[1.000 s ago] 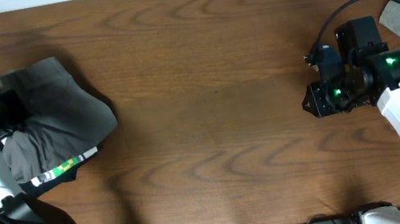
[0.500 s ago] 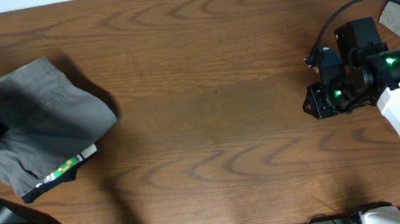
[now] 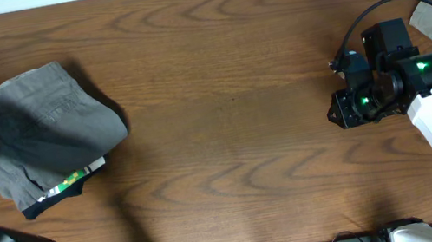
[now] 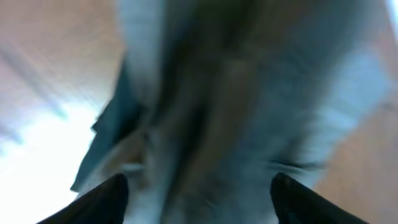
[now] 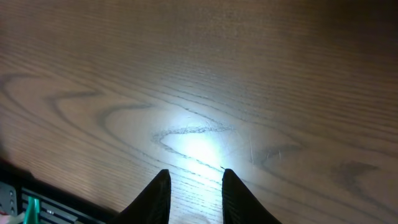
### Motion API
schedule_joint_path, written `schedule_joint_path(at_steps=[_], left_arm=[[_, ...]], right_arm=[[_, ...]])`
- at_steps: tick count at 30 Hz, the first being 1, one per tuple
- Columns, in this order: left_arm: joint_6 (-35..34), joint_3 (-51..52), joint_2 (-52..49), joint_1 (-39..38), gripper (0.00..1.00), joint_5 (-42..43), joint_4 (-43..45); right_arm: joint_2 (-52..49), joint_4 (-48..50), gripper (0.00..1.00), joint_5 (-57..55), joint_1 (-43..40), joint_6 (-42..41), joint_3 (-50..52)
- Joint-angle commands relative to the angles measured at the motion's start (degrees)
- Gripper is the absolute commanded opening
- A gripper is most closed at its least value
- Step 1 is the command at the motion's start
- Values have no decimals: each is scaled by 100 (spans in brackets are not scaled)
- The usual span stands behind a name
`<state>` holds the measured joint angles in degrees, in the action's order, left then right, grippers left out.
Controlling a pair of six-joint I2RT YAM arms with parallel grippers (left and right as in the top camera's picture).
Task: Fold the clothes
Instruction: 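Lower the shorts onto the white t-shirt pile and open the left gripper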
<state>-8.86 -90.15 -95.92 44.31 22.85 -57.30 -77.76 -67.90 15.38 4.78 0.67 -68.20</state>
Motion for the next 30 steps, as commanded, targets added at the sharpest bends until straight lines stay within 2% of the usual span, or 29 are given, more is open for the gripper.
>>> schedule_joint_path(at_steps=[1,4,7,9,17,30], left_arm=[[433,-203,675,-50,64,1084,138],[455,-203,1062,-103,52,1255,280],[463,-201,1215,-273,30,1276,234],[496,-186,1182,-422,20,1276,221],[605,-24,111,-396,19,1797,282],[859,-24,-2498,562,19,2920,1016]], right_arm=[[24,-2,26,-61,-101,70,-57],[22,7,26,-59,-101,70,-57],[22,9,26,-59,-101,70,-57],[22,20,26,-59,-101,70,-57],[22,-92,26,-59,-101,70,-57],[22,-319,26,-59,-101,70,-57]])
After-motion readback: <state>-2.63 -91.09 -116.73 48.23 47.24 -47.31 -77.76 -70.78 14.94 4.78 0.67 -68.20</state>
